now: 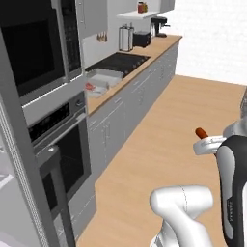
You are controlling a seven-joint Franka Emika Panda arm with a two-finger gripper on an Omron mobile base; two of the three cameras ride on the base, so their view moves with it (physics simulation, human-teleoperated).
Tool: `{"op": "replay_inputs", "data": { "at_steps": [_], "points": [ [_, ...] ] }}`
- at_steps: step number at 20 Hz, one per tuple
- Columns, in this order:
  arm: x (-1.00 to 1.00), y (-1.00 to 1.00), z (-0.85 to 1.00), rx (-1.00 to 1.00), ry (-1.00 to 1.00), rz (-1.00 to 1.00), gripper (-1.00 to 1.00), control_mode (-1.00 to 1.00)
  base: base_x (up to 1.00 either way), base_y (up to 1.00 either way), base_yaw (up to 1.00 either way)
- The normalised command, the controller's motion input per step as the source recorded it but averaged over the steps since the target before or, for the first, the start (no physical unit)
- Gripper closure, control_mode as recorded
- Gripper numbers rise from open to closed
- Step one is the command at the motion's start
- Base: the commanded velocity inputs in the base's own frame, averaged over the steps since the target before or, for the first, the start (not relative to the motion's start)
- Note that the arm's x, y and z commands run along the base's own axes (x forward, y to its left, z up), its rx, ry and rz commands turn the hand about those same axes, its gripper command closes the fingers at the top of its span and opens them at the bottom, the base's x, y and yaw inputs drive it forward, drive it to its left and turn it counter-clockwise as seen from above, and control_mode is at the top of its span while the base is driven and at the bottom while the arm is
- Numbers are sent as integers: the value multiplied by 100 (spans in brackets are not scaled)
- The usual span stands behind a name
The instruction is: Place one carrot and one steak in each tupperware on the nearby counter, to pack two identical lunches.
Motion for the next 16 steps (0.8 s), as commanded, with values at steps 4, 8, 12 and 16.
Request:
{"op": "replay_inputs", "data": {
  "at_steps": [4,8,12,16],
  "points": [
    [0,0,0,0,0,0,100,100,100,7,0],
    [0,0,0,0,0,0,100,100,100,0,0],
    [0,0,0,0,0,0,100,100,100,-19,0],
    [0,0,0,0,0,0,100,100,100,-49,4]
  ]
}}
